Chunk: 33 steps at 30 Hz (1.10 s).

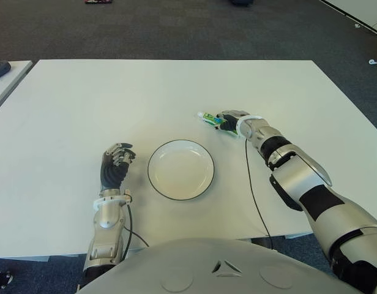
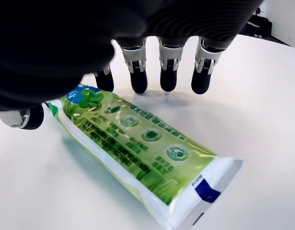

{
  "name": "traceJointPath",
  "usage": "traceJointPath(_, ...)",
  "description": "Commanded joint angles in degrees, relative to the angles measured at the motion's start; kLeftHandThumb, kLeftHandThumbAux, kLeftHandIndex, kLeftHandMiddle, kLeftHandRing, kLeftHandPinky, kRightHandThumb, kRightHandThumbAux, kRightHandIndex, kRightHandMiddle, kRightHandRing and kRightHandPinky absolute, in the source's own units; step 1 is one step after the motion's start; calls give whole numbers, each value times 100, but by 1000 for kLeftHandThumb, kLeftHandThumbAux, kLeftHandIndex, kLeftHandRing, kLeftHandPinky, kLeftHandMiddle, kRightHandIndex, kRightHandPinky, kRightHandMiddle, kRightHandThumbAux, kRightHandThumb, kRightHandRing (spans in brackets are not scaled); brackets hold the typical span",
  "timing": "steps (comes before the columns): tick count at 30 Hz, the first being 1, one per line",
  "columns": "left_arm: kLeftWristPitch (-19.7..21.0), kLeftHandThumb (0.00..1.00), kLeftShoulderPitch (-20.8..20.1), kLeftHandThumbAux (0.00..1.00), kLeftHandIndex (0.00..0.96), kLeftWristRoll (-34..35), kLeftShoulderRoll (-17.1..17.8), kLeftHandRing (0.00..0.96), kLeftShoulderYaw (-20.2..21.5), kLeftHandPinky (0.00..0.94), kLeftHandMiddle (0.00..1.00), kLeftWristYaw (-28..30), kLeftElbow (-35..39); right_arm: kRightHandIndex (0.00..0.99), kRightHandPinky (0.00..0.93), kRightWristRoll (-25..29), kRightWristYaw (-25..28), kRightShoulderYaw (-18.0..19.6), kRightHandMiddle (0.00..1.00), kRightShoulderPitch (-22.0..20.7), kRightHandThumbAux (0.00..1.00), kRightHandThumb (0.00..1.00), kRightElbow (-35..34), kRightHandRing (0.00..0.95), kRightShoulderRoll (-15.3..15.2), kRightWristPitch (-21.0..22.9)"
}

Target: Put the toothpaste on the table into the plate.

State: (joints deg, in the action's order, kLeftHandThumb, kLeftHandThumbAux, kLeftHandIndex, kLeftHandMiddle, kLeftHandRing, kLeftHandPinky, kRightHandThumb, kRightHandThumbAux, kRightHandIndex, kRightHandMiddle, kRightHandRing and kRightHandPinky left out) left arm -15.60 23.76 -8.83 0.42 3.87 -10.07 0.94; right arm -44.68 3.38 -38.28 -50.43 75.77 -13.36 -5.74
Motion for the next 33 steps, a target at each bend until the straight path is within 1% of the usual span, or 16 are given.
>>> traceJointPath(1,59,701,33,719,430,-78,-11,553,6,528,564,-67,63,0,0,33,-125,14,0,347,205,501,51,0,220,287)
traceJointPath(8,55,700,84,719,430,-41,25,554,11,515,566,13,89,0,0,43,-444,33,0,445,216,502,46,0,438,507)
traceJointPath(11,30,699,77,719,430,-14,41,554,13,515,569,37,64,0,0,41,-527,31,0,426,219,508,35,0,584,615)
traceJointPath(15,49,698,65,719,430,16,48,555,19,517,571,50,47,0,0,48,-599,29,0,370,218,515,-51,0,871,874)
traceJointPath(18,97,698,60,719,430,25,50,557,20,520,572,53,59,0,0,64,-646,35,0,405,203,516,-145,0,986,1030)
traceJointPath(22,160,699,69,719,430,37,46,553,30,512,569,52,97,0,0,83,-786,52,0,531,199,521,-266,0,1093,1228)
traceJointPath(28,276,700,135,719,430,79,-5,543,36,509,561,18,231,0,0,97,-1200,95,0,834,191,534,-387,0,1258,1580)
traceJointPath(30,214,701,138,718,430,66,-12,543,40,511,559,-12,214,0,0,46,-1396,50,0,949,191,540,-330,0,1300,1648)
traceJointPath(33,195,701,145,718,430,132,-25,539,72,508,555,-1,196,0,0,-119,-1705,-116,0,1112,197,553,-167,0,1362,1719)
